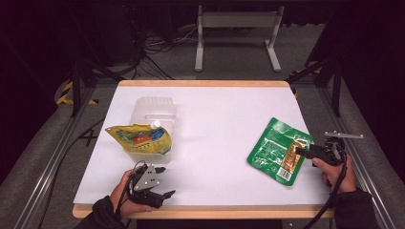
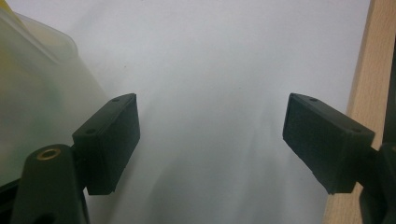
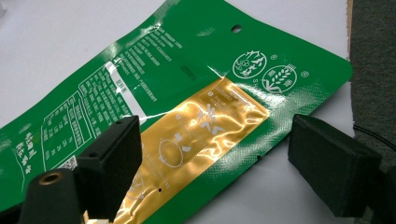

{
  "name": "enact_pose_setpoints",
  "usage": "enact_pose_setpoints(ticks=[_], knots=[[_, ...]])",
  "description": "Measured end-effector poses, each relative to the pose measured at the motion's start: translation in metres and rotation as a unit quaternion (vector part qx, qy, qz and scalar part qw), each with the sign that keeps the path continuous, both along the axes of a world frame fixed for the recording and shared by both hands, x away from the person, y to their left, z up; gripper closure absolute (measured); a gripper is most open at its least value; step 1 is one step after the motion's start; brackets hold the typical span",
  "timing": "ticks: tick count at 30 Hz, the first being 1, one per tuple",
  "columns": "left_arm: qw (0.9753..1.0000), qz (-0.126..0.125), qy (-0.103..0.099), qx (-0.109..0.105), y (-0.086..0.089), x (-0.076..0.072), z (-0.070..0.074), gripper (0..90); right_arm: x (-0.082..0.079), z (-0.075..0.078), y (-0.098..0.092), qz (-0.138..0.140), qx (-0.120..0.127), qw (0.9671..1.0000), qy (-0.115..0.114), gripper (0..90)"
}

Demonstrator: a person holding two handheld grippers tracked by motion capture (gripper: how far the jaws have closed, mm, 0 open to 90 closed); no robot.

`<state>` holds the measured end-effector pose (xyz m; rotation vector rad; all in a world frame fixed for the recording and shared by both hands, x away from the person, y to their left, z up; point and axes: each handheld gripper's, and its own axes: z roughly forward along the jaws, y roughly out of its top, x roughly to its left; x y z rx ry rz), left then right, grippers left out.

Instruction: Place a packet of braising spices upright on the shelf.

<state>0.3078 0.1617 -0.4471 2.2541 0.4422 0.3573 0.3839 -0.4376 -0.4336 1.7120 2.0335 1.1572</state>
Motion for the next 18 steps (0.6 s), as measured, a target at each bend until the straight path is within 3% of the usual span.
enact_pose_setpoints(ticks=[3,6,14,17,18], knots=[[1.0,-0.003,0.001,0.002,-0.001,0.0,0.0,19.3,0.001,-0.002,-0.001,-0.004,0.026,0.9997,0.0,14.7],[1.0,-0.006,0.001,0.003,-0.001,0.0,0.0,19.3,0.001,-0.003,-0.003,0.0,0.068,0.9977,0.003,14.8],[1.0,-0.007,0.004,-0.001,-0.007,0.001,0.001,19.3,0.001,-0.003,0.003,0.009,0.096,0.9951,0.022,14.0],[0.9998,-0.011,0.011,-0.009,-0.016,0.004,0.002,20.0,0.001,-0.003,0.002,0.007,0.115,0.993,0.028,14.4],[0.9998,-0.015,0.012,-0.009,-0.02,0.004,0.002,20.2,0.001,-0.004,0.003,0.013,0.13,0.9908,0.033,17.1]])
